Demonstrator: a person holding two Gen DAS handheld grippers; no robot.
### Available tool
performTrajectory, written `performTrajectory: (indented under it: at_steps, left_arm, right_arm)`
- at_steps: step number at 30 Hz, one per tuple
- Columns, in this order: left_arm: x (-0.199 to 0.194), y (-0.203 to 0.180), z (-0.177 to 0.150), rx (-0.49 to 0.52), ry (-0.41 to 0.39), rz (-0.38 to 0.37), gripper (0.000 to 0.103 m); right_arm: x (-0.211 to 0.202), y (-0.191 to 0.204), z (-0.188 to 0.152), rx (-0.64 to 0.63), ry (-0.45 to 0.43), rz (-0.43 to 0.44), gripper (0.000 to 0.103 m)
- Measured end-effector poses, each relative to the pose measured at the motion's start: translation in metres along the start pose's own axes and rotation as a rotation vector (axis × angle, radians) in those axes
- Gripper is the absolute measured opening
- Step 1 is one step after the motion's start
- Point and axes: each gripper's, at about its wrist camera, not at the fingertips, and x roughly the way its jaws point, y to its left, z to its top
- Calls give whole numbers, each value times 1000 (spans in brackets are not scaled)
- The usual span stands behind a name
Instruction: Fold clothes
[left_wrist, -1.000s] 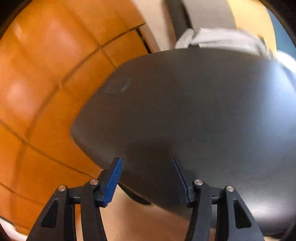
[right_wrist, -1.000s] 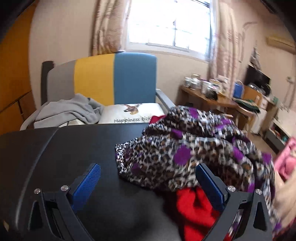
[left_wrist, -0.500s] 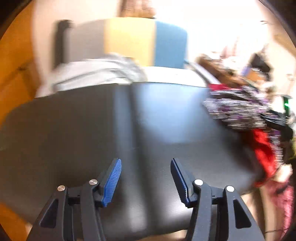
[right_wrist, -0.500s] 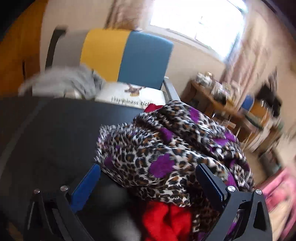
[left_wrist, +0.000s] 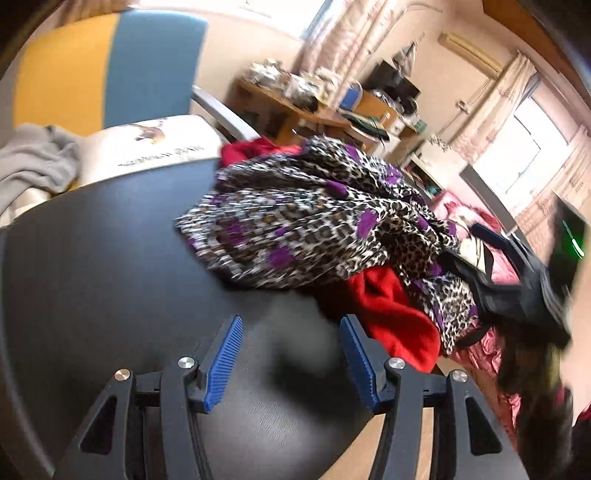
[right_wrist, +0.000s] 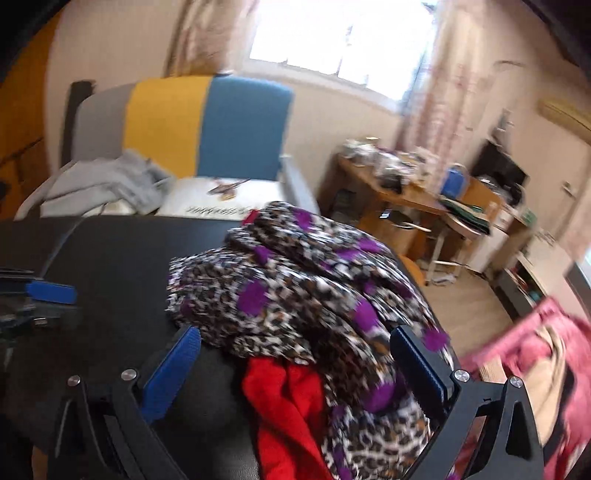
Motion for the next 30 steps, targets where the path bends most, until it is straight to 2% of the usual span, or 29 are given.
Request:
performTrajectory:
  at_steps: [5,10,13,15,17,21,22,23,25,26,27,29,30]
  left_arm:
    - [57,-38,21,245,-1,95,55]
    - [106,-44,41,265,73,68,55]
    - [126,-44,46,264,103,80,55]
    - [134,-41,46,259,105,112,51]
    - [139,-40,45,254,111,113,34]
    - [147,-47,42,268,110,100,23]
    - [149,-47,42,262,111,90,10]
    - [150,-46,42,246,117,65,3]
    - [149,-42,44,192,111,29,2]
    - [144,-38,46,159,90,8,2]
    - [138,-35,46,142,67,-1,2]
    - [122,-28,48,113,20,-27,2]
    - [113,-24,48,100,0,-39,2]
  right_arm:
    - [7,-21,-28,72,46,-23,103]
    - [10,-42,-50,132,68,-23,103]
    - [14,-51,-59,172,68,-19,103]
    - [15,-54,-62,200,61,-10,103]
    - [16,-56,-65,226,54,-2,103]
    - [19,-59,-67,269,41,6,103]
    - [19,-59,-67,275,39,5,103]
    - [19,-58,-68,279,38,5,103]
    - [19,-57,-67,276,38,-9,101]
    - [19,-56,-66,274,38,-21,93]
    - [20,-55,-64,268,40,-48,79]
    - [24,-56,-58,253,47,-86,62]
    - [28,-57,-54,244,52,-97,57]
